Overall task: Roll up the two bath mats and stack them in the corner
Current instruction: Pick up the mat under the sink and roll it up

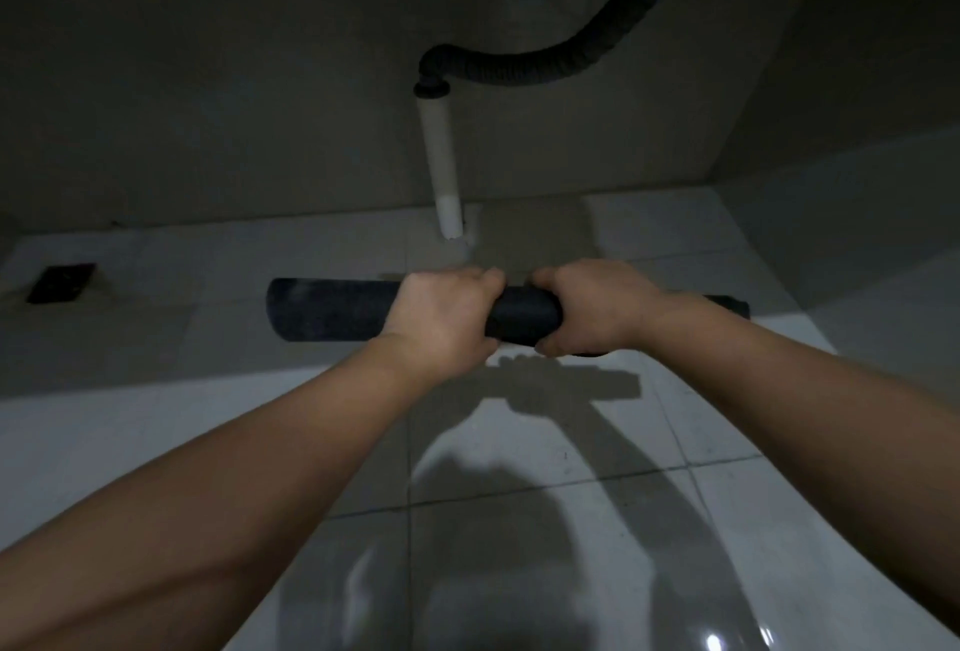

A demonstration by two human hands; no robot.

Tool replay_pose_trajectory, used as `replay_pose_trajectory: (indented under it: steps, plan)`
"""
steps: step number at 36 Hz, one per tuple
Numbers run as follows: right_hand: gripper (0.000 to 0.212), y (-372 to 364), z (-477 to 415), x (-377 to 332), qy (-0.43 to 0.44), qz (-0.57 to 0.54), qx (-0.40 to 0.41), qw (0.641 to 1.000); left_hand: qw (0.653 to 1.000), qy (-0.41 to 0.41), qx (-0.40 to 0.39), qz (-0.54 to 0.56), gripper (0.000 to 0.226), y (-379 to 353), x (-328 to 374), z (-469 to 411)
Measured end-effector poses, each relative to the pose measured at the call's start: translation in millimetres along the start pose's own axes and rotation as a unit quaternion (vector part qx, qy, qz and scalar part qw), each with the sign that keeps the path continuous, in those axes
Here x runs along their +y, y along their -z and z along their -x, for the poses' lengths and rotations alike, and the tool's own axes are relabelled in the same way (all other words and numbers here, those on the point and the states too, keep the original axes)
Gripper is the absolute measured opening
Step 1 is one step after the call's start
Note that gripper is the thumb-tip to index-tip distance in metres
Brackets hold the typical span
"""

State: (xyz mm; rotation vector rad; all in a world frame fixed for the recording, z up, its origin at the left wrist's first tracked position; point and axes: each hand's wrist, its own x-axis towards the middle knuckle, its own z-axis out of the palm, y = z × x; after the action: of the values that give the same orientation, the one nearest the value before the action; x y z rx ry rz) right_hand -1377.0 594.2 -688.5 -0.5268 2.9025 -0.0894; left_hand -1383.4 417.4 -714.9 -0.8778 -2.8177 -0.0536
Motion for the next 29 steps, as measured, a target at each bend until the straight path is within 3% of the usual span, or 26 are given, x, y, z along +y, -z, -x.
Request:
replay_pose_trajectory:
  steps: [3,7,10,15,19,21,25,29]
  plan:
    - [0.034,-2,2,2,0.008,0.034,0.046,0.998,1.0,0.008,-0.01,0.019,0.039,0,0,-3]
    - [0.033,-17,8,6,0.08,0.18,0.194,0.961,0.989,0.048,-0.117,0.078,0.06,5,-5,-12]
    - [0.034,-24,8,6,0.085,0.192,0.249,0.945,0.987,0.045,-0.13,0.086,0.048,2,-4,-12]
    - [0.038,-28,6,7,0.065,0.137,0.228,0.962,0.996,0.035,-0.051,0.056,0.036,-4,-3,-7]
    - [0.044,-8,0,8,-0.013,0.003,0.023,1.0,0.999,-0.006,0.027,-0.022,0.039,-10,-3,-2]
    - [0.045,-4,-1,9,-0.032,-0.031,-0.022,0.999,0.999,-0.013,0.043,-0.019,0.041,-11,-3,-2]
    - [0.037,-7,4,9,-0.034,-0.018,0.006,0.999,0.999,-0.009,0.034,-0.003,0.042,-13,-3,-3]
    - [0.031,-18,11,12,0.012,0.113,0.151,0.982,0.998,0.008,-0.033,0.058,0.054,-10,-2,-10]
